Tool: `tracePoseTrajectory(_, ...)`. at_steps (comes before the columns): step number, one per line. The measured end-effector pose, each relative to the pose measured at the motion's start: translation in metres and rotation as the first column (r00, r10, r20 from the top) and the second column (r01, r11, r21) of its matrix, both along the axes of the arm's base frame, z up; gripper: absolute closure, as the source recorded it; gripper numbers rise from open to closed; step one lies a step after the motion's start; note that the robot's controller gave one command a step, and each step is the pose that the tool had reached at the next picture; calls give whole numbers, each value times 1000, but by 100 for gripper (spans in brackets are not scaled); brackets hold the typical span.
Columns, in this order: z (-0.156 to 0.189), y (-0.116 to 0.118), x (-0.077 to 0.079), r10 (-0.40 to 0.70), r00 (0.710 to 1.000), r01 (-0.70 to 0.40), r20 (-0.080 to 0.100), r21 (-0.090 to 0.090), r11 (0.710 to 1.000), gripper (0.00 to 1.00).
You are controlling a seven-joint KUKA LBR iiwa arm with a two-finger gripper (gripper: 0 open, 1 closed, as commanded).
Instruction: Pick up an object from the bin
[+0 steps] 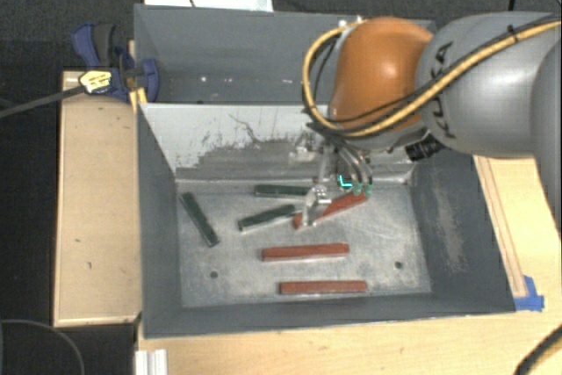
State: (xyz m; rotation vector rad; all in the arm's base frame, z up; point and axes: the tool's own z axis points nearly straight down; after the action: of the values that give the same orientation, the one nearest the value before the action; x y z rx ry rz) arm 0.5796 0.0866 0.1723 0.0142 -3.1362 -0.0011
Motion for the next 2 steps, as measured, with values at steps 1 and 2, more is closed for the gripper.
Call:
tracePoseTrajectory(1,4,0,2,-2,1000,2,8,1,1000,0)
tracePoseTrajectory(2,-98,4,0,-12,1000,12,11,2,1000,100)
